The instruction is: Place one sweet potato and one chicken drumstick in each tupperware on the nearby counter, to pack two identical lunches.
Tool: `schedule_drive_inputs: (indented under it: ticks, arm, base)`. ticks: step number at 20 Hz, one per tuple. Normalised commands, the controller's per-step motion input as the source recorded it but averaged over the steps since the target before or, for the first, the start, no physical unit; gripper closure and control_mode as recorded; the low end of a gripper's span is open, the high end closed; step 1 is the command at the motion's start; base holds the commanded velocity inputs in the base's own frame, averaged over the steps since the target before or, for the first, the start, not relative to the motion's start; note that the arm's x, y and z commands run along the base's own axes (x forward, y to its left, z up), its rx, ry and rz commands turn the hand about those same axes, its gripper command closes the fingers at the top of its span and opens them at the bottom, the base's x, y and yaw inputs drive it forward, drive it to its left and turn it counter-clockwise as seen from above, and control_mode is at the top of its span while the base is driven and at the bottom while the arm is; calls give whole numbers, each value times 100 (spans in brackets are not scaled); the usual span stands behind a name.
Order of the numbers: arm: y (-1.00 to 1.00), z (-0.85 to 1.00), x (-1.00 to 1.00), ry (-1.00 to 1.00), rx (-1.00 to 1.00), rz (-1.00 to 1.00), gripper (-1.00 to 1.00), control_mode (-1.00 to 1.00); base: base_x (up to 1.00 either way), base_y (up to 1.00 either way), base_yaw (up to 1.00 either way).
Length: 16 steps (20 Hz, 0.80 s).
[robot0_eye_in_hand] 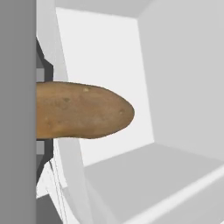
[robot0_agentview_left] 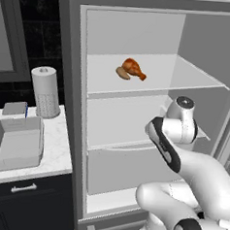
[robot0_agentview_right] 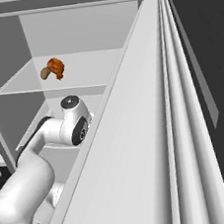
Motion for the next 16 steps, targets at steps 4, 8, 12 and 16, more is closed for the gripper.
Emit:
schedule_drive_inputs:
  ticks: [4, 8, 12, 16]
  arm:
    - [26, 61, -71, 0, 3, -2, 100, -100]
    - [23, 43, -90, -2, 0, 0, 100, -100]
    - [27, 35, -100, -6, -1, 0, 100, -100]
    - [31, 59, -81, 0, 0, 0, 100, -100]
  base:
    - [0, 0, 0]
    - [0, 0, 0]
    - [0, 0, 0]
    - [0, 0, 0]
